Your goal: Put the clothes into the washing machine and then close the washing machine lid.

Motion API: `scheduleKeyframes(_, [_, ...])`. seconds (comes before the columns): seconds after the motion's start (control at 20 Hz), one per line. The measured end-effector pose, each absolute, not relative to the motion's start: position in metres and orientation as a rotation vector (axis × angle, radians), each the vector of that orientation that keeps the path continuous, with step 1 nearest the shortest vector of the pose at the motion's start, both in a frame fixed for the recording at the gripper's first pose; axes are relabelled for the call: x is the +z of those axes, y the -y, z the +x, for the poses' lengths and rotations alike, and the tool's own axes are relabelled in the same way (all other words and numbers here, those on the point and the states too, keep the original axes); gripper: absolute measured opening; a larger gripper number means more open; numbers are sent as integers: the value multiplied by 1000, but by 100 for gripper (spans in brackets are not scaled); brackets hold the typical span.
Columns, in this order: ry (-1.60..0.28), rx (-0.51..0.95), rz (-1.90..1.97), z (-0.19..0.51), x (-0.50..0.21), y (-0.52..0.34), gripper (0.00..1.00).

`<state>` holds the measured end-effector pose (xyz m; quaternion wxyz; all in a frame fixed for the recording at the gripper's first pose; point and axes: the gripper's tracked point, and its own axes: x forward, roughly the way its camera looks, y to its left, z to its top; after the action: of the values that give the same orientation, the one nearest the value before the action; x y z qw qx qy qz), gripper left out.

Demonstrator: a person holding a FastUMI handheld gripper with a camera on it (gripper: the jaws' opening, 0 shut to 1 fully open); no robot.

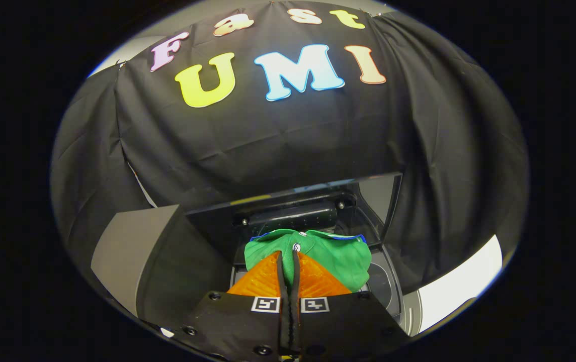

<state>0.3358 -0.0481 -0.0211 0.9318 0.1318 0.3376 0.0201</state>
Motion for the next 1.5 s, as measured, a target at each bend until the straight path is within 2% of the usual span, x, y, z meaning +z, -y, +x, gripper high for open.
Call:
scheduleKeyframes(0.55, [-815,17,274,336,-106,37,1])
scheduleKeyframes(1.25, [-994,-95,333,338,-212,32,1])
scheduleKeyframes(1.5, [-1031,-99,279,332,-225,30,1])
